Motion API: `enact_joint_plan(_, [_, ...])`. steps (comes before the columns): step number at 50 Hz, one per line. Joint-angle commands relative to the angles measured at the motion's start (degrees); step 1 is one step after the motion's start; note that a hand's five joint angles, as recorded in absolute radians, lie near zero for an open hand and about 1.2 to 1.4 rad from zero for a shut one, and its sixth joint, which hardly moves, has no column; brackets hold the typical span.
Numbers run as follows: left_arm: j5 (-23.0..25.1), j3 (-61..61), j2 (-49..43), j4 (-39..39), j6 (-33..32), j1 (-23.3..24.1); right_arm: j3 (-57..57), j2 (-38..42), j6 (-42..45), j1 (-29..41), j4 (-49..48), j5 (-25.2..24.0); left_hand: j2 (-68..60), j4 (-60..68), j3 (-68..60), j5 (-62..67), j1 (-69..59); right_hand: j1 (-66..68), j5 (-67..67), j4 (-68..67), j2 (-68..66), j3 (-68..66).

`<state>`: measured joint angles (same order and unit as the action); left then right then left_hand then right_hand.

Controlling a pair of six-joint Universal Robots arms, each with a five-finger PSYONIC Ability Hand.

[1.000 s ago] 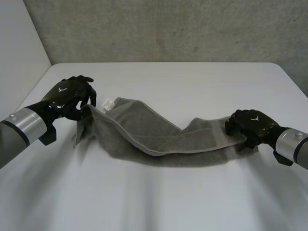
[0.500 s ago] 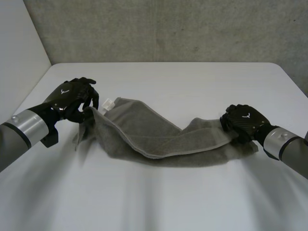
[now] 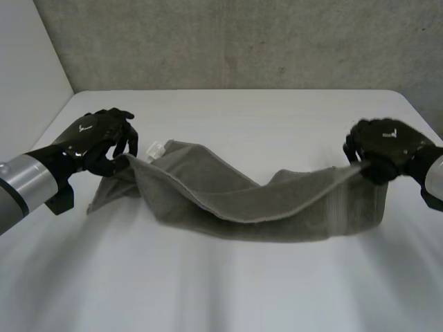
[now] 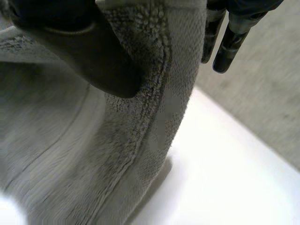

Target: Fold the towel.

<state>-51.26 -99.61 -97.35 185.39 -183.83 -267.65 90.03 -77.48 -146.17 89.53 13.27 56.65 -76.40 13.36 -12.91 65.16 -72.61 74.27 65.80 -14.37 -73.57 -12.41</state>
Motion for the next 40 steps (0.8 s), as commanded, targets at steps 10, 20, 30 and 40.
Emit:
enact_joint_plan(10, [-9.6, 13.8, -16.1, -5.8, -19.4, 1.5, -12.8, 9.4, 12.1, 7.8, 1.3, 4.6, -3.6, -3.4, 2.9, 4.8, -7.4, 5.7, 4.2, 4.4, -6.4, 2.4])
enact_joint_plan(20, [-14.8, 45.5, -25.0, -0.7, -19.4, 8.7, -32.5, 10.9, 7.5, 12.3, -21.2, 11.4, -3.6, -3.4, 2.9, 4.8, -7.4, 5.7, 4.2, 4.4, -6.4, 2.4])
enact_joint_plan(30, [-15.6, 45.0, -14.6, 18.5, 2.5, 7.5, -34.7, 6.3, -7.9, 10.9, -23.8, 9.2, -3.6, -3.4, 2.9, 4.8, -7.4, 5.7, 4.2, 4.4, -6.4, 2.4])
enact_joint_plan(40, [-9.5, 28.2, -16.7, 18.5, -1.6, 4.5, -16.1, 8.6, -7.9, 8.6, -15.9, 8.6, -3.6, -3.4, 2.9, 4.8, -7.4, 5.7, 4.2, 4.4, -6.4, 2.4])
